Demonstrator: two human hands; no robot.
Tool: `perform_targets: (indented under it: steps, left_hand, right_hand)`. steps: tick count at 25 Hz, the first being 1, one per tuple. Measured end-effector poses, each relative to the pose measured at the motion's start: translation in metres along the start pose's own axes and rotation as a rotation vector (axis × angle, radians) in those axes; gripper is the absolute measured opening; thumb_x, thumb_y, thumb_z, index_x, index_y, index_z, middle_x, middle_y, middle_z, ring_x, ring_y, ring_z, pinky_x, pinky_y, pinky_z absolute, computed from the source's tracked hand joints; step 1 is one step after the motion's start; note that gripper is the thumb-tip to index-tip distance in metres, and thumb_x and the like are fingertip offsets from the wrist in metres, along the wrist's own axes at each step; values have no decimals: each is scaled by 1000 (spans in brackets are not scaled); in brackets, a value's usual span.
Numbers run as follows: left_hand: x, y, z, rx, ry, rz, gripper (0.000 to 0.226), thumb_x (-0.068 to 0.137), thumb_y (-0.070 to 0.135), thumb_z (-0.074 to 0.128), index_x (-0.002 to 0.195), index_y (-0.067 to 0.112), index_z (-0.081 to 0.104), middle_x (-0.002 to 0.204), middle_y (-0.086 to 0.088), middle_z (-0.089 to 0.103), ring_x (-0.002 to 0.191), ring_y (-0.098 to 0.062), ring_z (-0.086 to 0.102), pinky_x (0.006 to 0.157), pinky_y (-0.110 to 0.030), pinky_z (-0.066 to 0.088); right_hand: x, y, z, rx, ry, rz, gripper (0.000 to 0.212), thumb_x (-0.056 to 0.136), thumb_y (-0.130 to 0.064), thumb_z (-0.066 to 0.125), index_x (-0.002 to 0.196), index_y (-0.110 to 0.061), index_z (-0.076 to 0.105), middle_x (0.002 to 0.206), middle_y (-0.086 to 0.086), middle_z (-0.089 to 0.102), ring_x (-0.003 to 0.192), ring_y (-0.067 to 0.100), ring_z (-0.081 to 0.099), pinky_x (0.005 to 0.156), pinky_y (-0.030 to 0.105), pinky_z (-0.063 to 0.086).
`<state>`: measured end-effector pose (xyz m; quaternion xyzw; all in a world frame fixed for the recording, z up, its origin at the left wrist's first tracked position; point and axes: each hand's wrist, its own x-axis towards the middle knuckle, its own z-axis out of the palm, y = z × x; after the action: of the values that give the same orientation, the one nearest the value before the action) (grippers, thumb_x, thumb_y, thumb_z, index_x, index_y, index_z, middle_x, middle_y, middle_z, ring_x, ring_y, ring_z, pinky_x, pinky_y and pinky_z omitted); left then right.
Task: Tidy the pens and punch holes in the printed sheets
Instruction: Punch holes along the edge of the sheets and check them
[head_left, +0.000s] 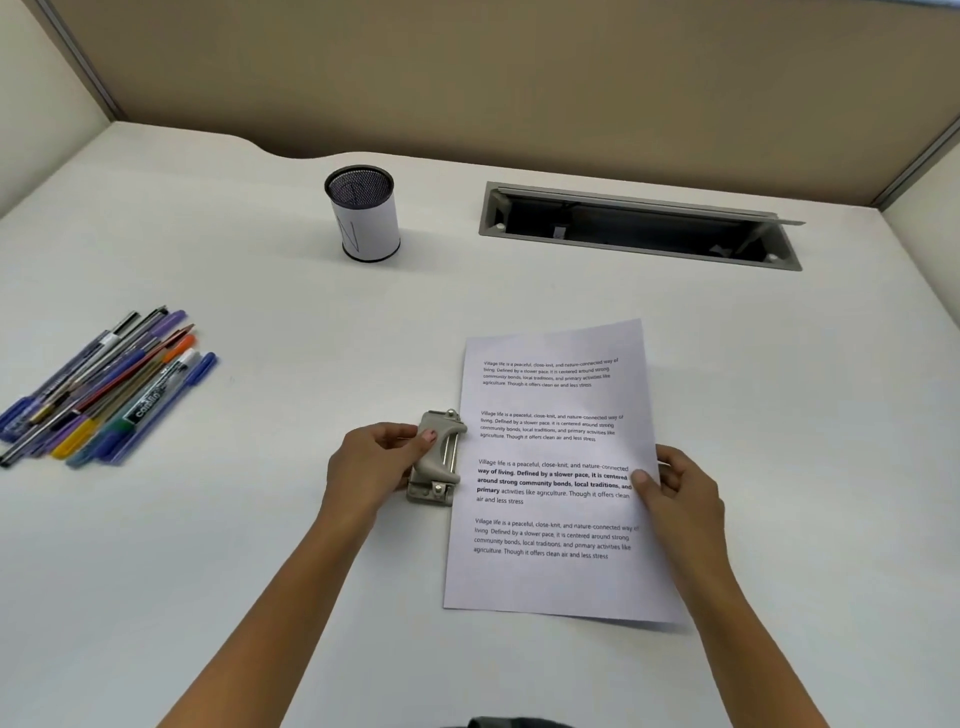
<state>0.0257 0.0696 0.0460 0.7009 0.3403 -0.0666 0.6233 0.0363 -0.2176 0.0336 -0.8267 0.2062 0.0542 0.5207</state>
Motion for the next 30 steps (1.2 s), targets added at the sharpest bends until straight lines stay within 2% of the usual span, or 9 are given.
perform_targets:
  steps: [2,6,10,18,24,30]
  left_hand:
    - [1,-1,0,-5,2,2,33,77,27,78,103,9,70,97,-11,73,91,-28,71,88,-42,56]
    - [2,-3,0,-9,10,-2,32,77,28,78,102,10,71,95,-10,73,88,-28,71,91,-43,55]
    - [2,-5,0,-25,11,1,31,76,27,79,102,11,71,96,-10,73,89,-28,71,90,-43,55]
    - [-1,-3,1,-80,17,-4,22,77,24,78,95,14,70,96,-11,72,81,-23,69,72,-27,55]
    - [-3,-3,2,-82,33,0,22,77,26,78,94,16,70,98,-11,73,91,-27,71,80,-32,57]
    - [-3,-4,1,-95,30,-6,25,77,26,78,97,15,71,97,-9,73,87,-24,71,80,-31,56]
  right_hand:
    - [-2,-2,3,-13,3,-10,28,88,-10,59,114,-21,63,102,-4,72,93,17,68,76,27,46]
    - [-6,-3,9,0,-5,-2,27,89,-11,59,115,-20,62,103,-4,72,95,18,68,82,30,48]
    - [-11,-2,12,33,-15,-14,24,90,-12,59,107,-27,61,99,-10,71,93,13,69,81,30,50]
    - [-14,0,10,71,-42,-27,23,90,-10,59,106,-26,62,100,-11,73,92,10,70,81,29,53]
    - [-11,3,5,65,-89,3,25,89,-10,62,110,-23,62,101,-7,73,92,16,71,90,44,54]
    - [-13,5,3,72,-104,7,24,88,-12,63,103,-30,63,97,-11,74,89,14,72,89,45,55]
